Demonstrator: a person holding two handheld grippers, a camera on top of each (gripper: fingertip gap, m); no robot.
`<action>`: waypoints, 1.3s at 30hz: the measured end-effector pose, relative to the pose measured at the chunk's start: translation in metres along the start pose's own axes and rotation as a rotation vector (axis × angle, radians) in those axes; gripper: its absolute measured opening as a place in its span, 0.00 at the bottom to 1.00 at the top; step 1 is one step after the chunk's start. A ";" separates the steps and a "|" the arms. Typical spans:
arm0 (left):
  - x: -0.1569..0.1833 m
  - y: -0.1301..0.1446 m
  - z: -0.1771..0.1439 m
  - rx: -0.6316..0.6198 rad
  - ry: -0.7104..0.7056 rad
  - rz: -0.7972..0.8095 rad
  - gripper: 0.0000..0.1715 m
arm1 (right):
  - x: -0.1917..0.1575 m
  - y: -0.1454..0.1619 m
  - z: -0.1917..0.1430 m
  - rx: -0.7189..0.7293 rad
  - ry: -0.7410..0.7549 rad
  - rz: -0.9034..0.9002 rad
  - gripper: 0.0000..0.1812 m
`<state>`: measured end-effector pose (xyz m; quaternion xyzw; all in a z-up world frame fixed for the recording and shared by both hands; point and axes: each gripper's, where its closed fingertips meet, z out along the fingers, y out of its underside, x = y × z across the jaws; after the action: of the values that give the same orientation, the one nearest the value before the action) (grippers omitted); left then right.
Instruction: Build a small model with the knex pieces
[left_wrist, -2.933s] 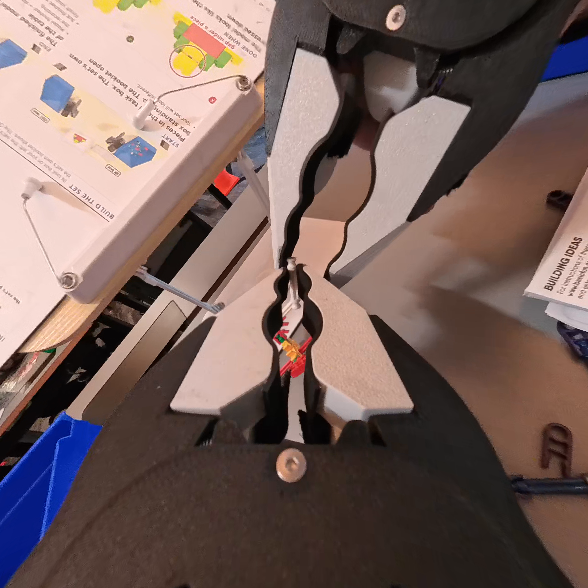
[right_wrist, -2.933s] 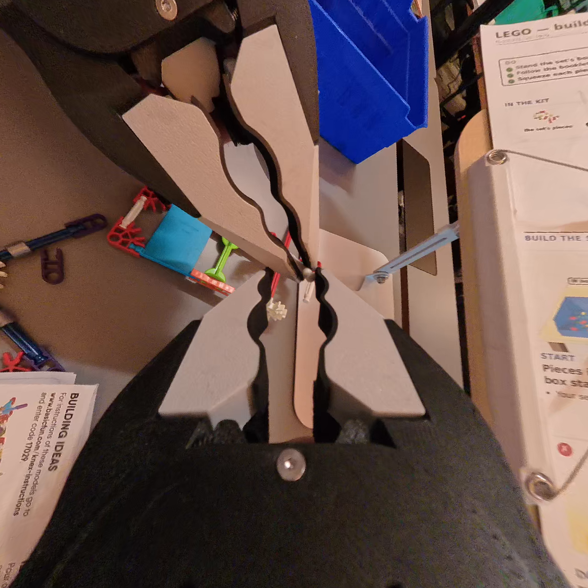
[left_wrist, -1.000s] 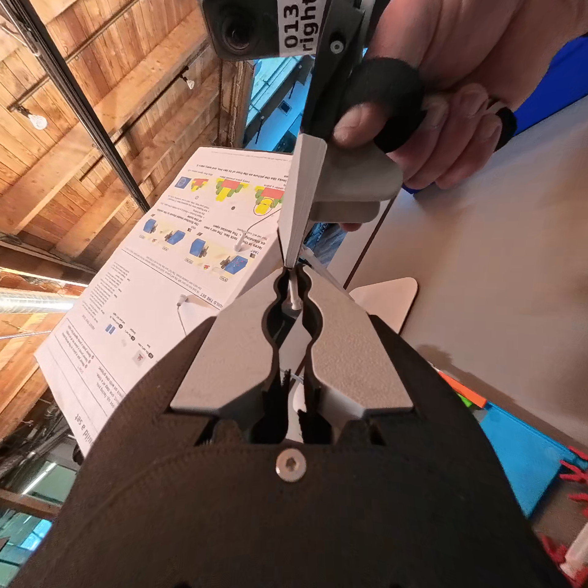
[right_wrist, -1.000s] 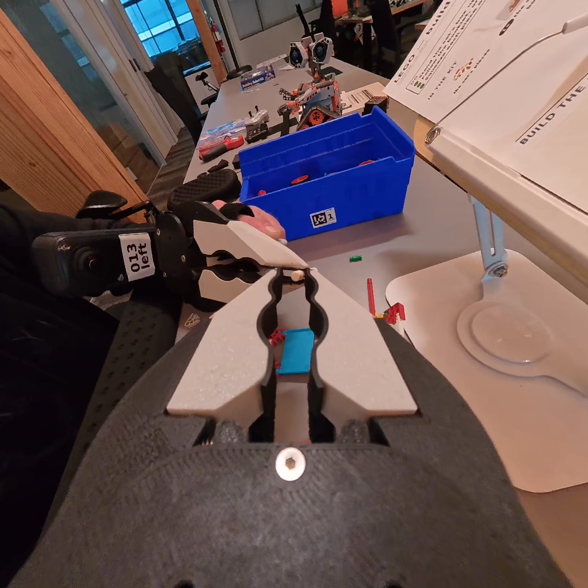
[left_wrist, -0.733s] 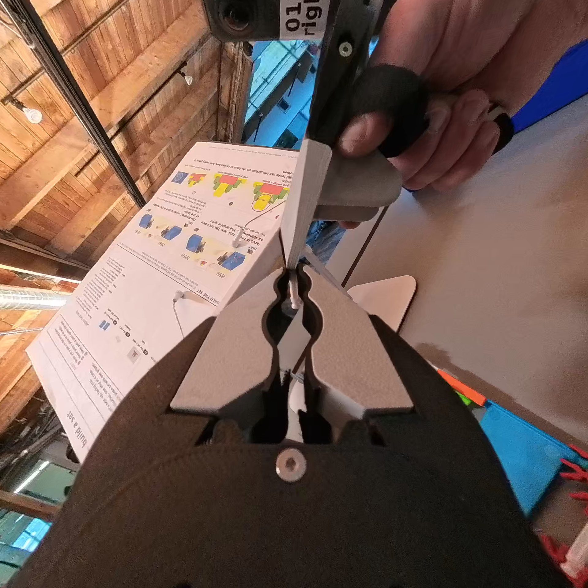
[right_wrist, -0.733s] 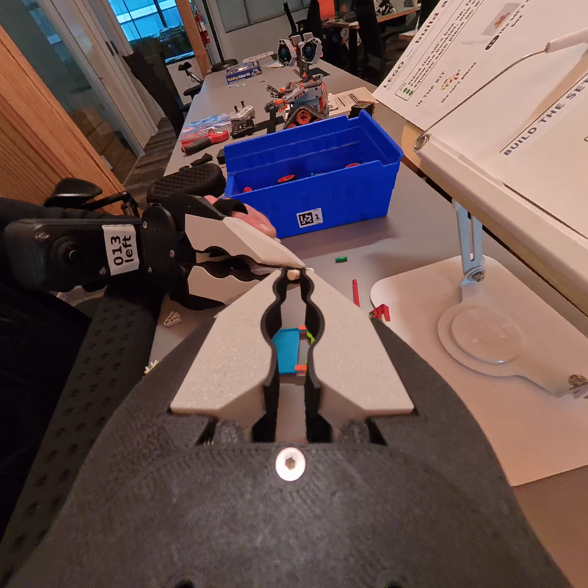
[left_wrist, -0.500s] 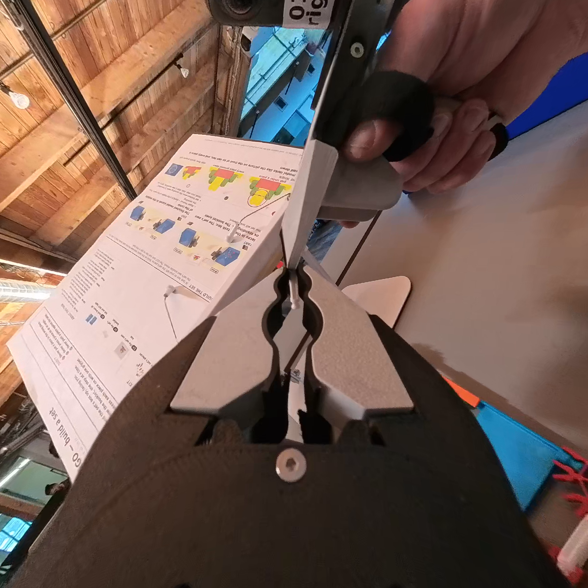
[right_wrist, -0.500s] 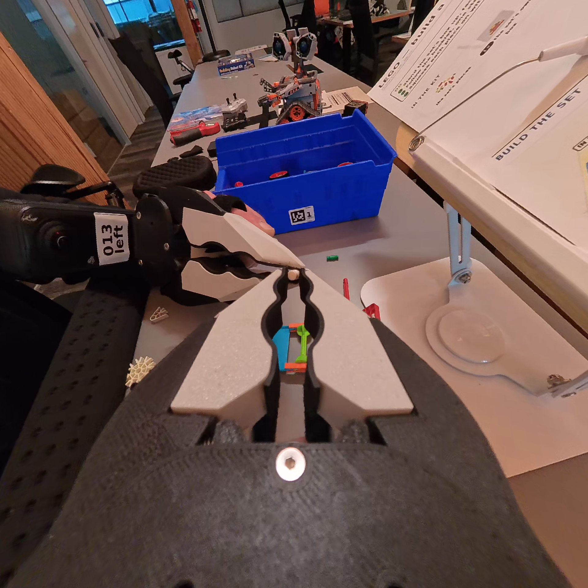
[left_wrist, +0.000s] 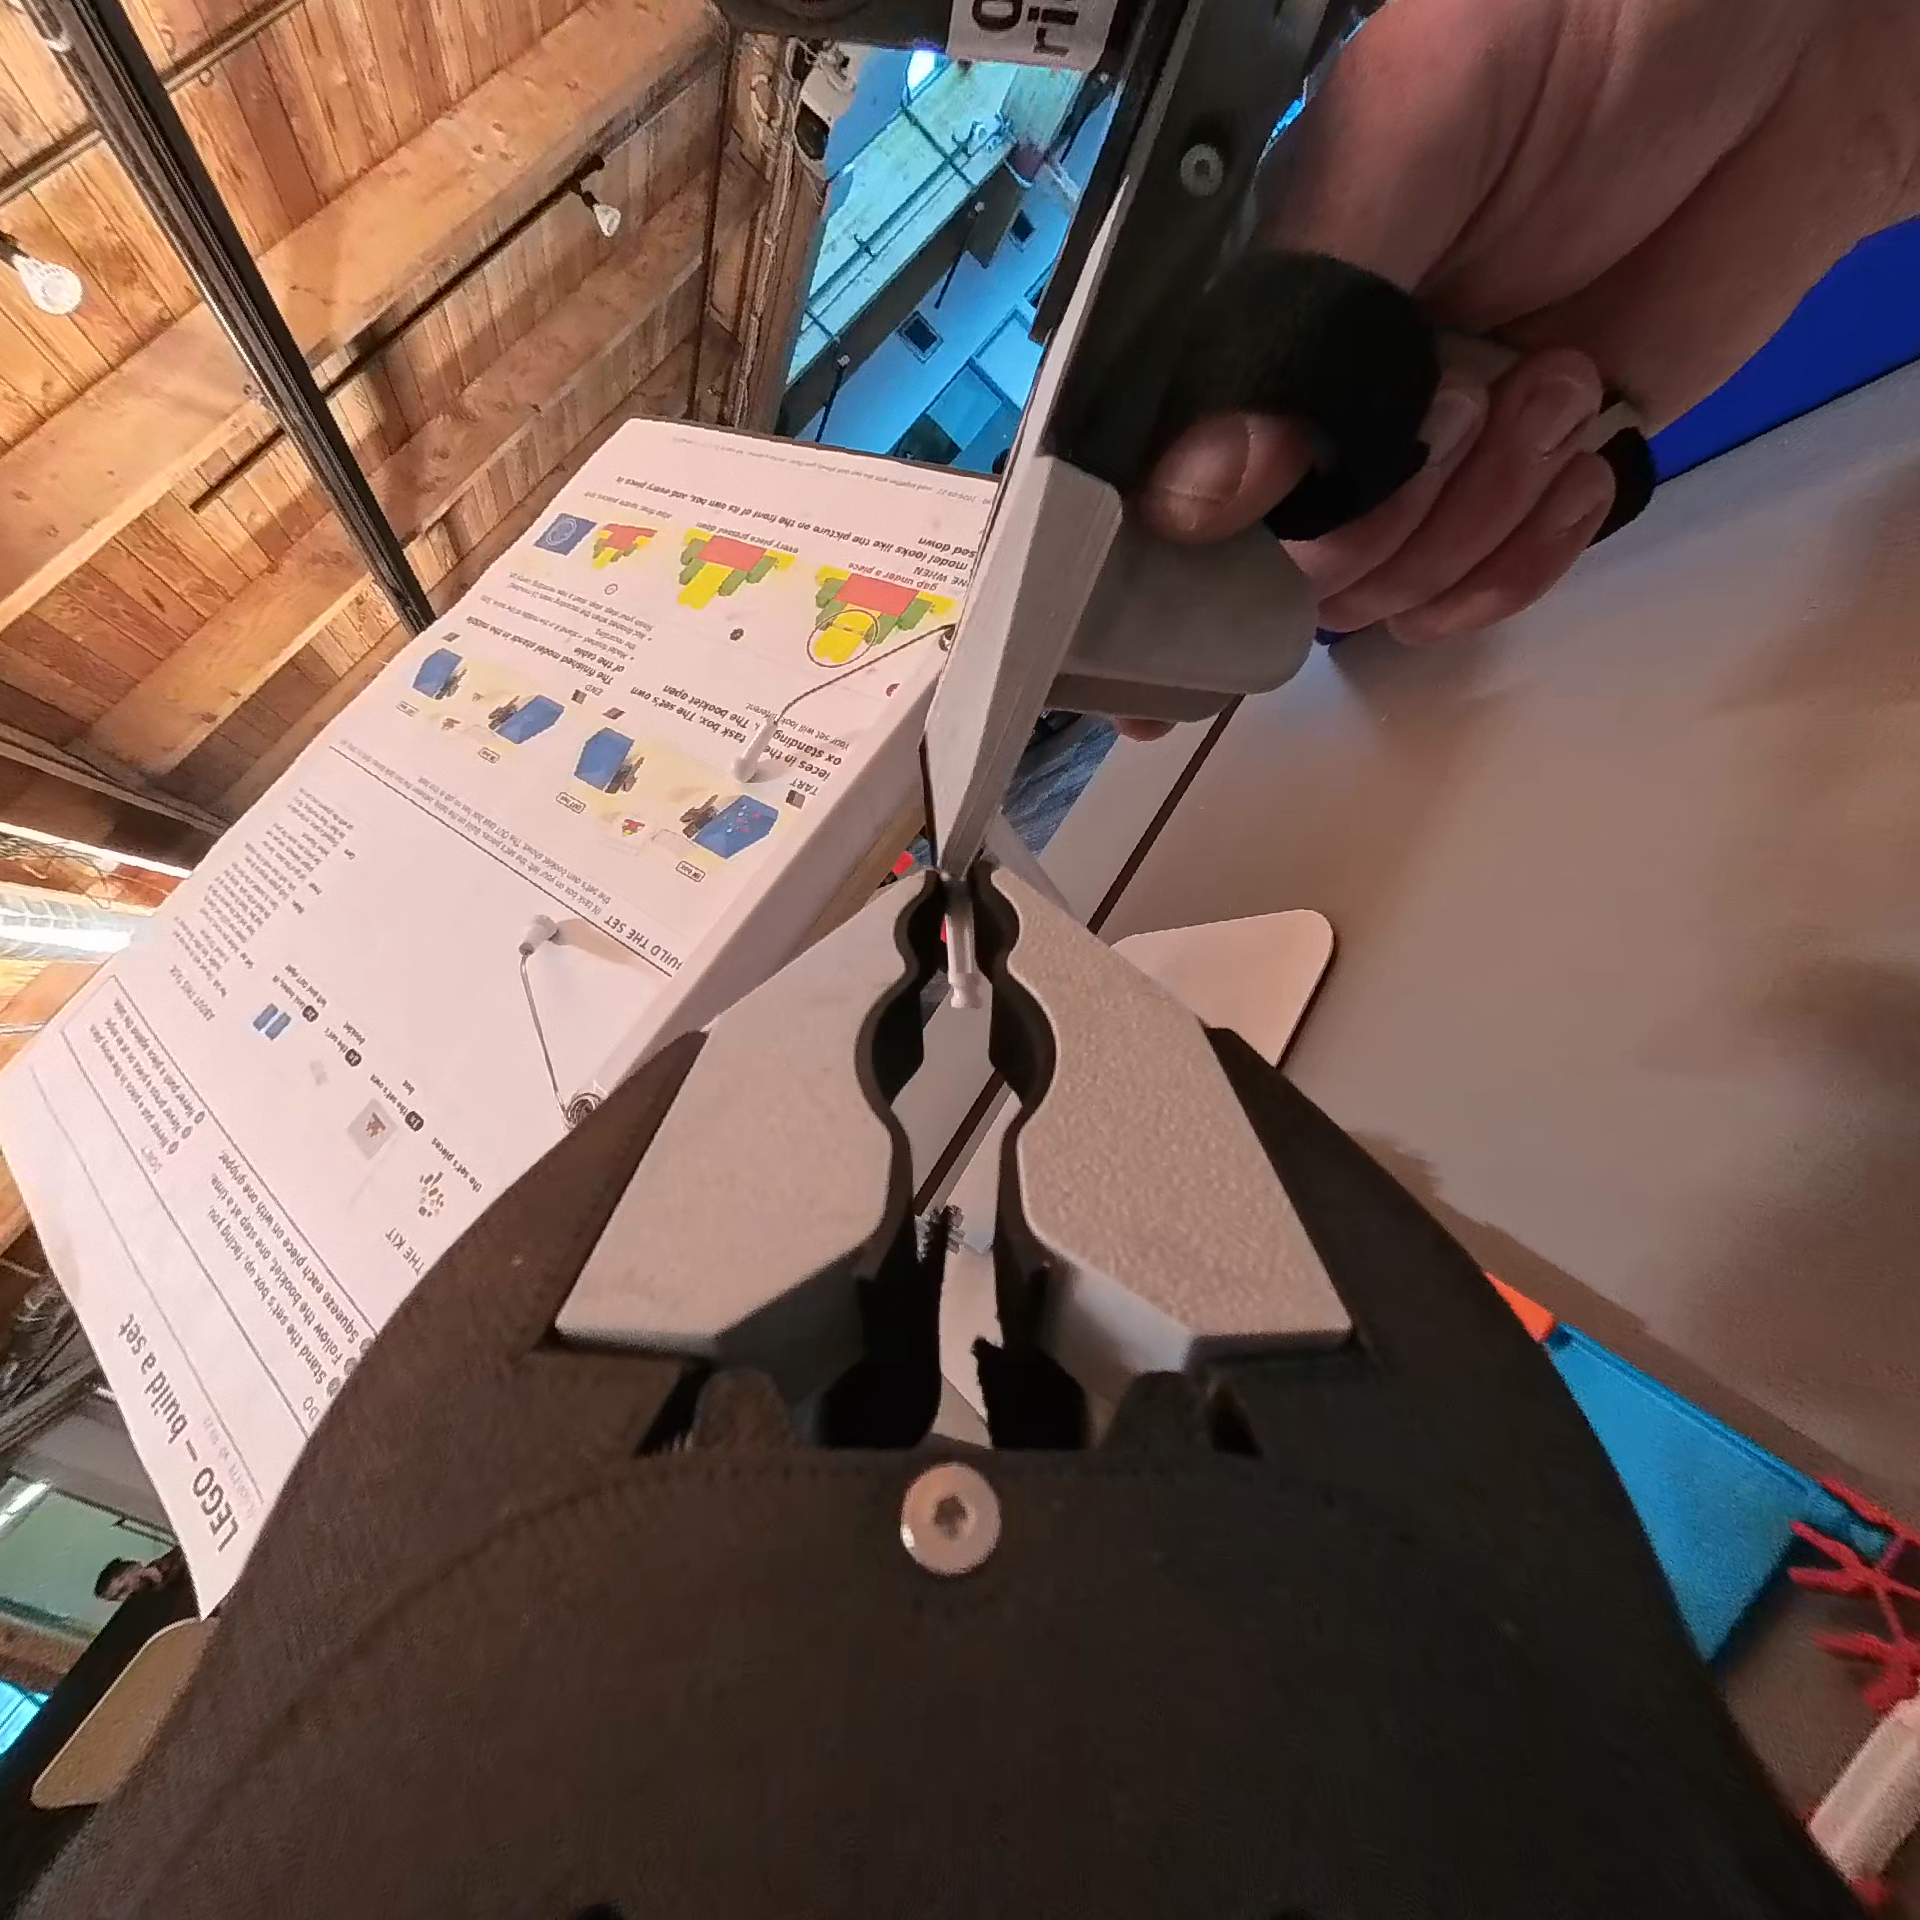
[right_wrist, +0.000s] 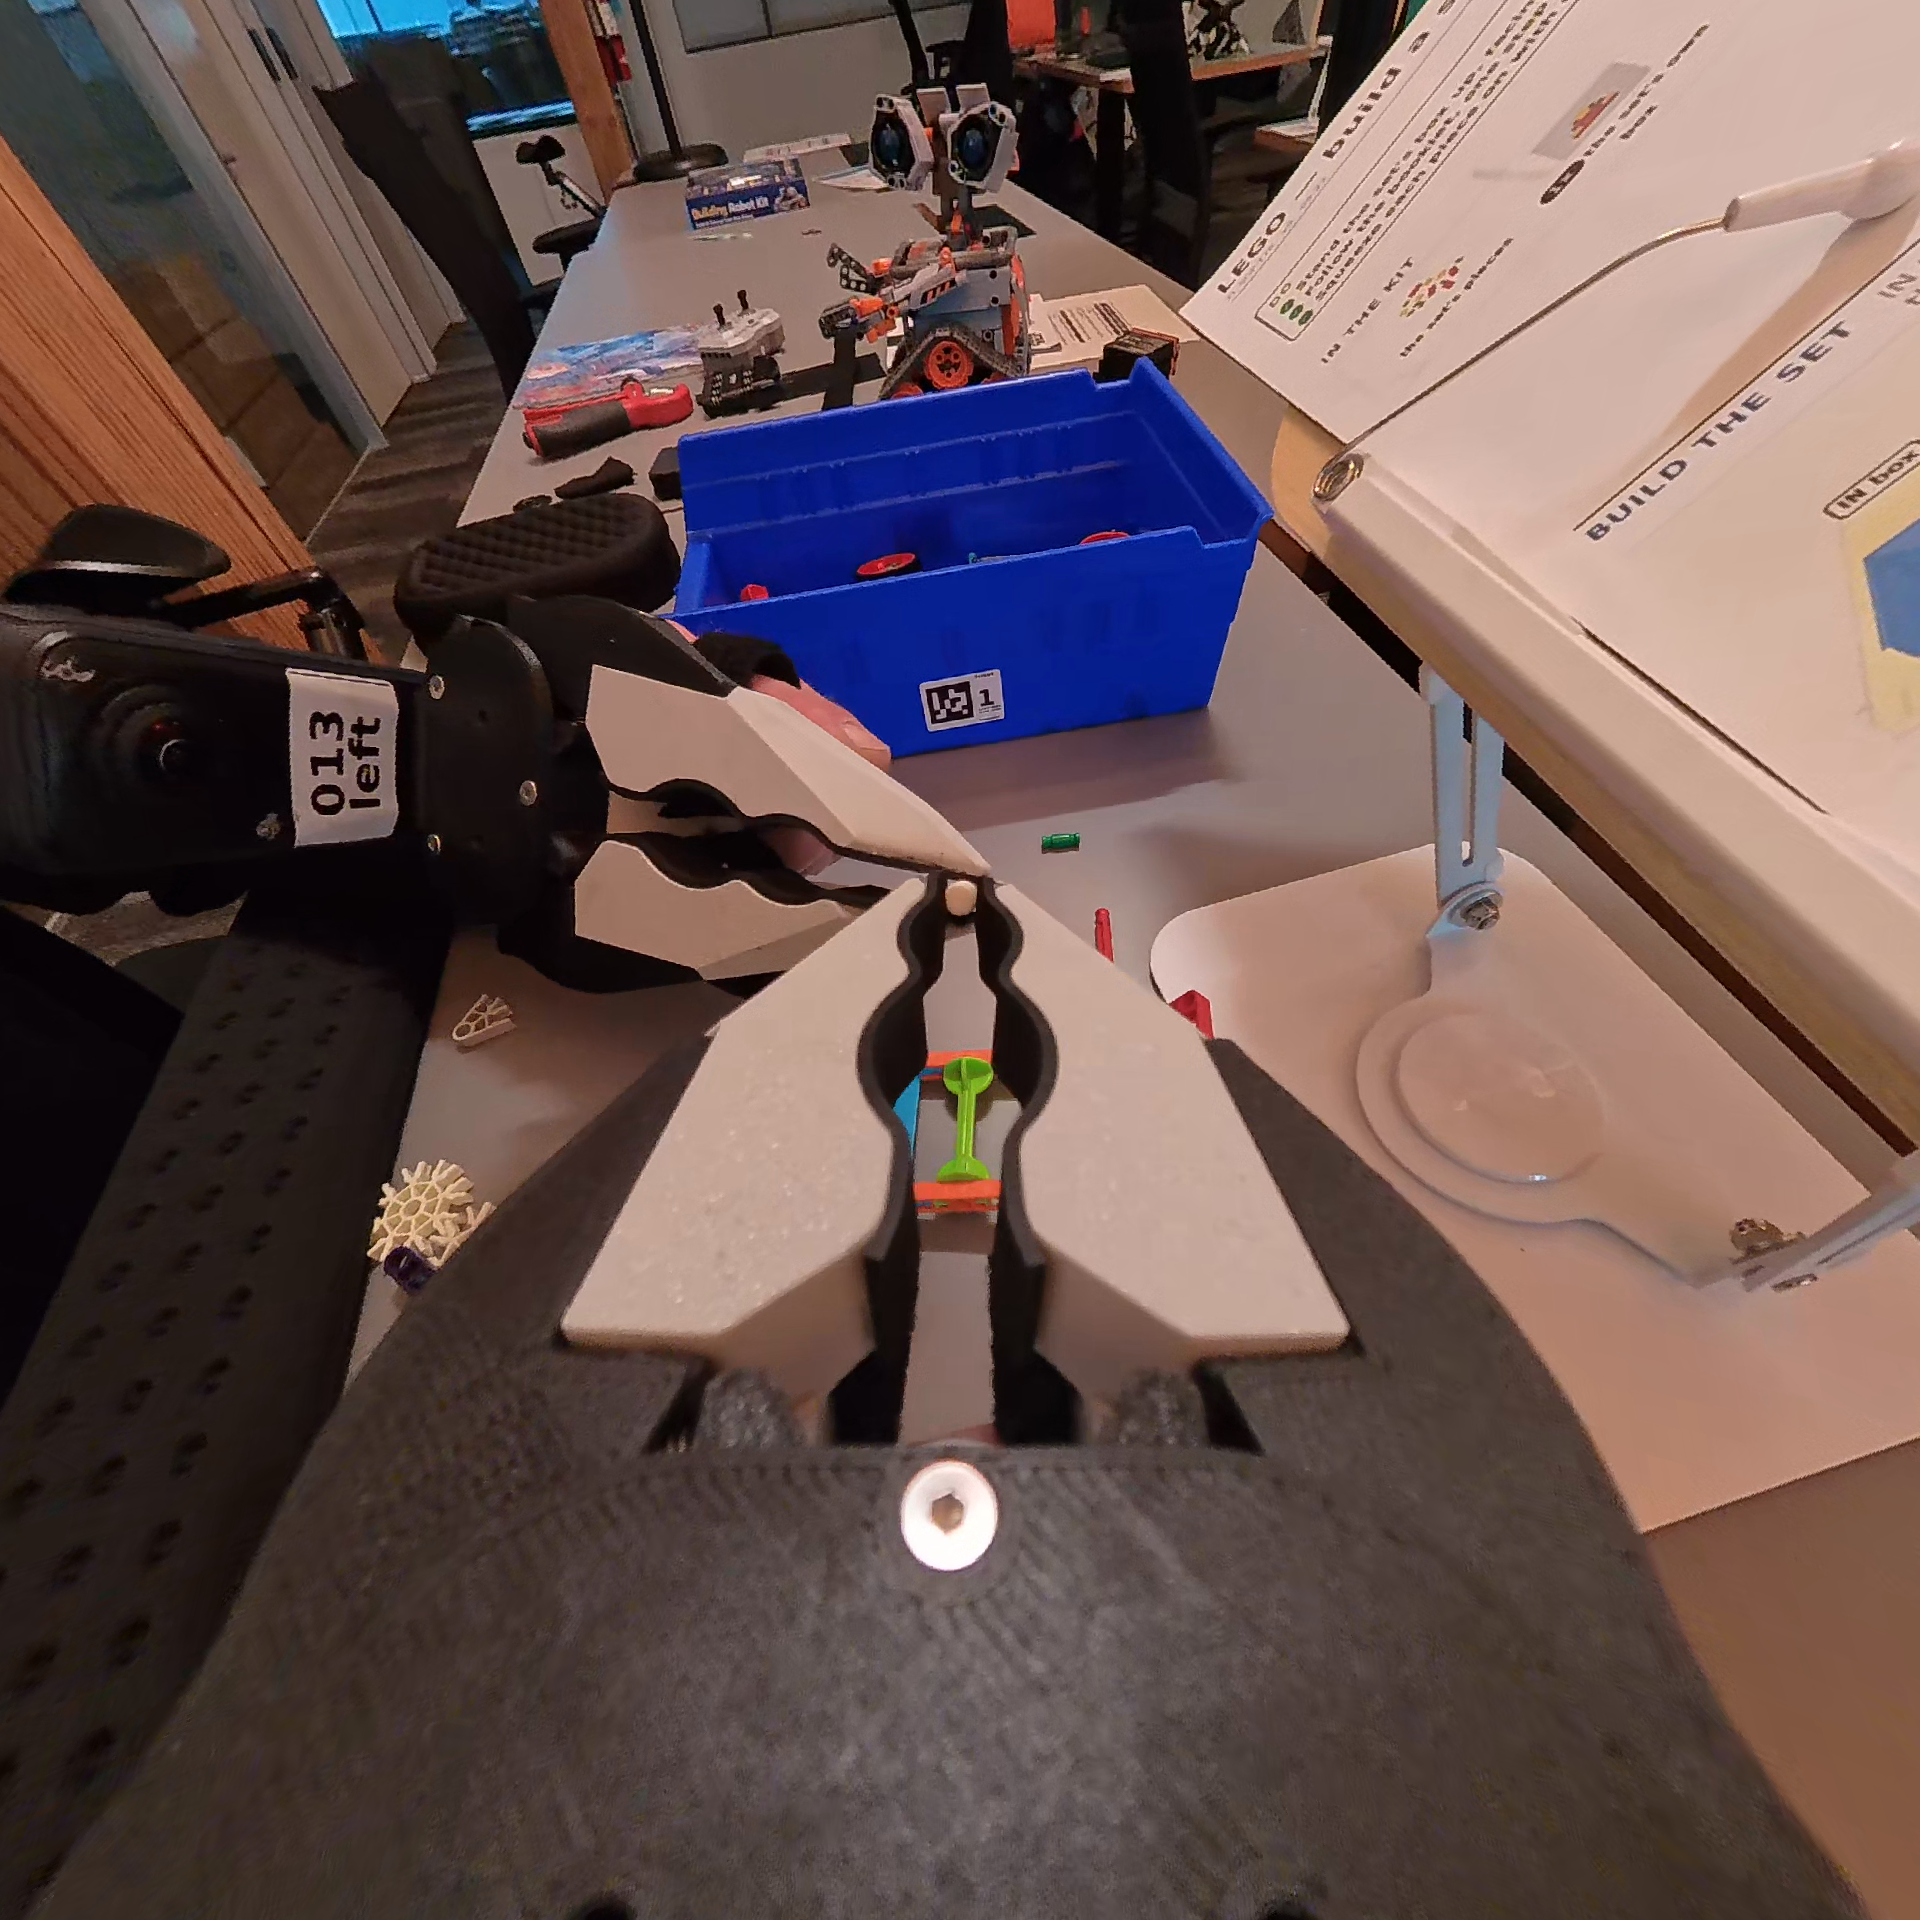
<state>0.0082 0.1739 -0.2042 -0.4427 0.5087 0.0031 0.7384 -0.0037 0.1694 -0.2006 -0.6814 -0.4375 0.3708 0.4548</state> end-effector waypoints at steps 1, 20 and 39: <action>0.000 0.000 0.000 0.000 -0.001 -0.001 0.02 | 0.000 0.000 -0.001 0.003 0.002 0.000 0.01; -0.003 0.010 0.003 -0.011 0.000 -0.077 0.04 | 0.009 -0.003 -0.007 0.025 0.024 0.006 0.02; -0.004 0.025 0.006 -0.051 0.028 -0.154 0.11 | 0.019 0.006 -0.009 0.035 -0.010 0.040 0.01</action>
<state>-0.0006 0.1952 -0.2170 -0.4992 0.4829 -0.0470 0.7179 0.0130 0.1834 -0.2057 -0.6802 -0.4195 0.3910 0.4566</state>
